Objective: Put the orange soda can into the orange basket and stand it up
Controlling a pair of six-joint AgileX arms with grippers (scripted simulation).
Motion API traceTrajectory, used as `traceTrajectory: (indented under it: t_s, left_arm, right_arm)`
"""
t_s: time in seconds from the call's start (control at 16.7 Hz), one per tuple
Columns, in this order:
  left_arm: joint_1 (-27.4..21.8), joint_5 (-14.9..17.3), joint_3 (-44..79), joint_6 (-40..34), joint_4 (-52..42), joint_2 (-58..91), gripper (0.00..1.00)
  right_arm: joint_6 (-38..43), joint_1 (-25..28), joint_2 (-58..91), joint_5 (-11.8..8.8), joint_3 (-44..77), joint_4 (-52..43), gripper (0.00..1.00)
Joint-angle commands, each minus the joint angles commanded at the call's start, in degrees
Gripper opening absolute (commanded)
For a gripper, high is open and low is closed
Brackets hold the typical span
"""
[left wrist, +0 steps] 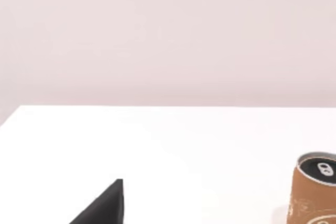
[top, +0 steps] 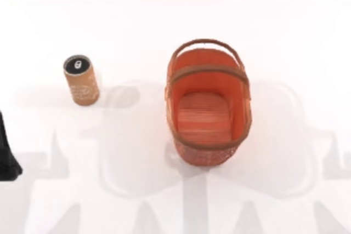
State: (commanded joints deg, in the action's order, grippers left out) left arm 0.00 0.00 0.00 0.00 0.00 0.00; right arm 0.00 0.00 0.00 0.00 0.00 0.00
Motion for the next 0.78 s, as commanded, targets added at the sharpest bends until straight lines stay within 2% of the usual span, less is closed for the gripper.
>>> traceTrajectory:
  t_s: [0.18,0.36,0.54,0.78]
  left_arm:
    - [-0.1,0.0,0.5,0.2,-0.5,0.6,1.0]
    - [-0.9,0.1,5.5,2.1,-5.1,5.9,1.0]
    - [-2.0,0.1,15.3,5.5,-13.0,16.7,1.0]
    - [-4.0,0.0,35.0,11.3,-25.8,38.8,1.0]
  right_arm:
    - [0.0,0.0,0.0,0.0,0.0,0.0,1.0]
    - [0.0,0.0,0.0,0.0,0.0,0.0,1.0]
    - [0.0,0.0,0.0,0.0,0.0,0.0,1.0]
    - [0.0,0.0,0.0,0.0,0.0,0.0,1.0]
